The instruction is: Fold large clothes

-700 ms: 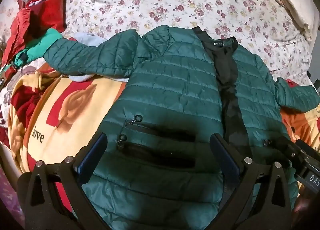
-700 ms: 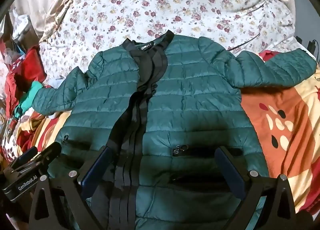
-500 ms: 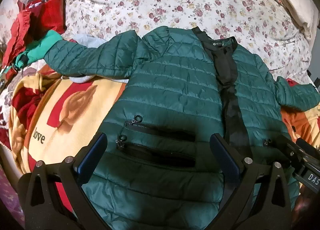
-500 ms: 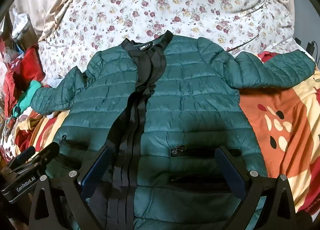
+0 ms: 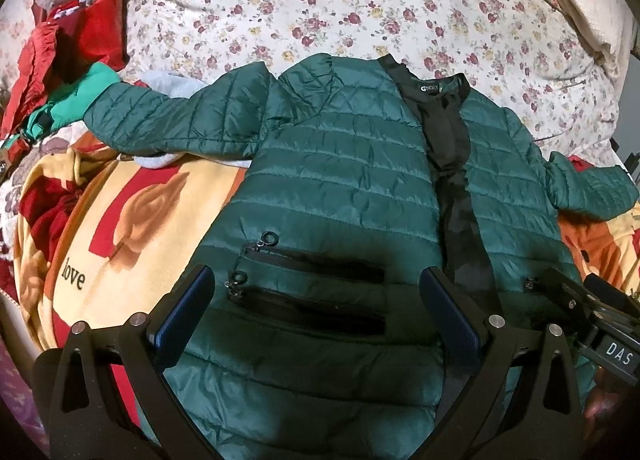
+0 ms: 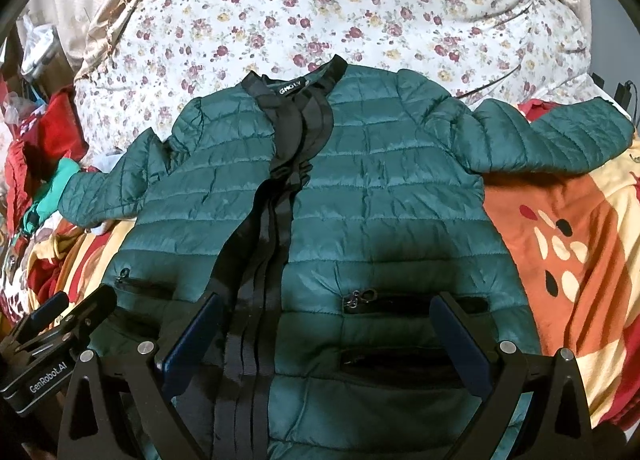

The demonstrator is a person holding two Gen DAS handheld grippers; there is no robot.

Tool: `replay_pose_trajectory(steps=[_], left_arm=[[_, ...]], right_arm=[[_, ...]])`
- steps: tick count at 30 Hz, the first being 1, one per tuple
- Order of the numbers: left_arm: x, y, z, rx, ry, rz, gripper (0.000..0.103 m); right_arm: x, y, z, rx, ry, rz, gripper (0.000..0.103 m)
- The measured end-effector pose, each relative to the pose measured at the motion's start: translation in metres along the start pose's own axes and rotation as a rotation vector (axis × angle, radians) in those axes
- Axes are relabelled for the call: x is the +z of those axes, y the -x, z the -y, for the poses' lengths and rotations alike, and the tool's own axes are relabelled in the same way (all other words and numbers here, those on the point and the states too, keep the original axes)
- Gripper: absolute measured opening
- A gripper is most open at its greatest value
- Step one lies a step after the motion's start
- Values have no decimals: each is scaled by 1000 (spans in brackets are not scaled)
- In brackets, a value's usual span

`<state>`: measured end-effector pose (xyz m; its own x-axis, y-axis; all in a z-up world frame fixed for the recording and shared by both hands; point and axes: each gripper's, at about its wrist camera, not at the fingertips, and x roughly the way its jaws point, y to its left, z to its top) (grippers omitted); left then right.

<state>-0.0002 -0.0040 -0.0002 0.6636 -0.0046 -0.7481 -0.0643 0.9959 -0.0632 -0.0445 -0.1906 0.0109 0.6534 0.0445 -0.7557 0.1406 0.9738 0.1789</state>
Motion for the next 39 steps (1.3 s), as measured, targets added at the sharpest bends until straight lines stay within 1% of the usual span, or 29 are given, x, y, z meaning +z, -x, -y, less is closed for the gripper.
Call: replay_pose_trajectory(steps=[1,5,7,12,15,21,28,34,39], left_arm=[[0,-2,0,18,-11,-23,102],[0,-6,2,31,-19,-37,102],[0,-8,3,42,-24,-36,102],[0,-10,3,35,-18,-32,102],[3,-13,3,52,-24,-38,102],[7,-21,1,57,-9,-44,102],[15,-25,-1,74,-26,2,102],[26,-30,-2,70,-4,-11,102],[38,-32,-4,80,-1,-3,102]], right_arm=[[0,-1,0,1,1,-2,103],[2,-5,0,3,2,-7,103],[3,-7,1,4,0,-10,103],[4,-11,0,4,-2,-17,103],[5,-12,0,5,-1,-18,103],[11,-22,-5,3,10,-33,103],[23,-28,-5,21,-20,-33,103],[33,-34,-2,31,-49,-46,103],[46,-42,-2,56,-51,-73,103]])
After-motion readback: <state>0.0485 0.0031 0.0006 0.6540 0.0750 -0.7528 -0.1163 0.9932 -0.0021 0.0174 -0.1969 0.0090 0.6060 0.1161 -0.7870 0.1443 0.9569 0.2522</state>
